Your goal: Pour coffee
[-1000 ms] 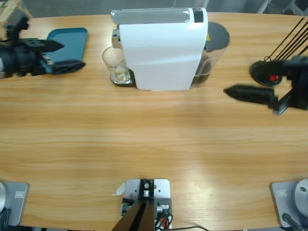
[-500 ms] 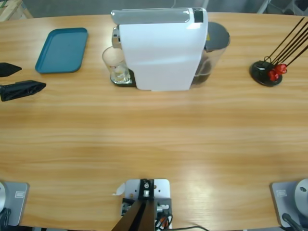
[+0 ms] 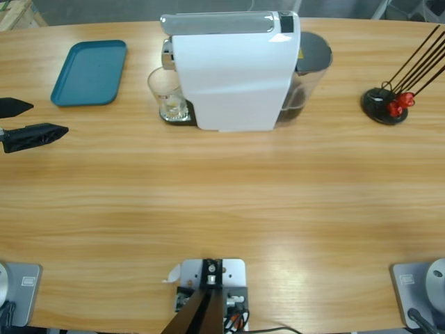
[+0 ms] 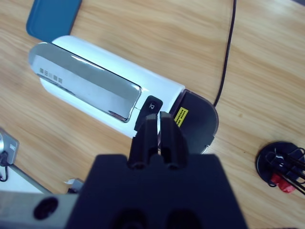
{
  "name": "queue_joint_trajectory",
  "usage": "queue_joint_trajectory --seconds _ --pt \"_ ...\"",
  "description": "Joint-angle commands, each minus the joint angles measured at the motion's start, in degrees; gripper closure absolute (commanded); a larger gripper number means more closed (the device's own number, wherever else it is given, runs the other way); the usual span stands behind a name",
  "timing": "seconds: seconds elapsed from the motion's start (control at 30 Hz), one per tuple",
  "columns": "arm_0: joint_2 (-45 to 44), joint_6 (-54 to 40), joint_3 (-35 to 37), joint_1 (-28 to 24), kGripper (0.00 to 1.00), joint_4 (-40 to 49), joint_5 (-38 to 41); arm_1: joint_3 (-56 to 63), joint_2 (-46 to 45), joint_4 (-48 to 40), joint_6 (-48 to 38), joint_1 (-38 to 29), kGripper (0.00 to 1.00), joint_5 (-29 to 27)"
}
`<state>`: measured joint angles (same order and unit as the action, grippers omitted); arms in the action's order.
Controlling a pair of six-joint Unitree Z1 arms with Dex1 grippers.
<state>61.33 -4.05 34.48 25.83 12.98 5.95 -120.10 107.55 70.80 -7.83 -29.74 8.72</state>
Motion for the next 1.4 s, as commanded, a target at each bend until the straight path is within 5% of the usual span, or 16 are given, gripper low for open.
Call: queue_joint_trajectory --seconds 0.03,1.4 --pt "1.67 0.09 -2.14 0.62 0.009 0.82 -0.08 -0.66 4.37 1.36 1.06 -0.49 1.000 1.82" --pt "3.74 0.09 -2.40 0.80 0.004 0.55 0.11 -0.29 6.98 2.20 1.76 -1.28 1.000 1.28"
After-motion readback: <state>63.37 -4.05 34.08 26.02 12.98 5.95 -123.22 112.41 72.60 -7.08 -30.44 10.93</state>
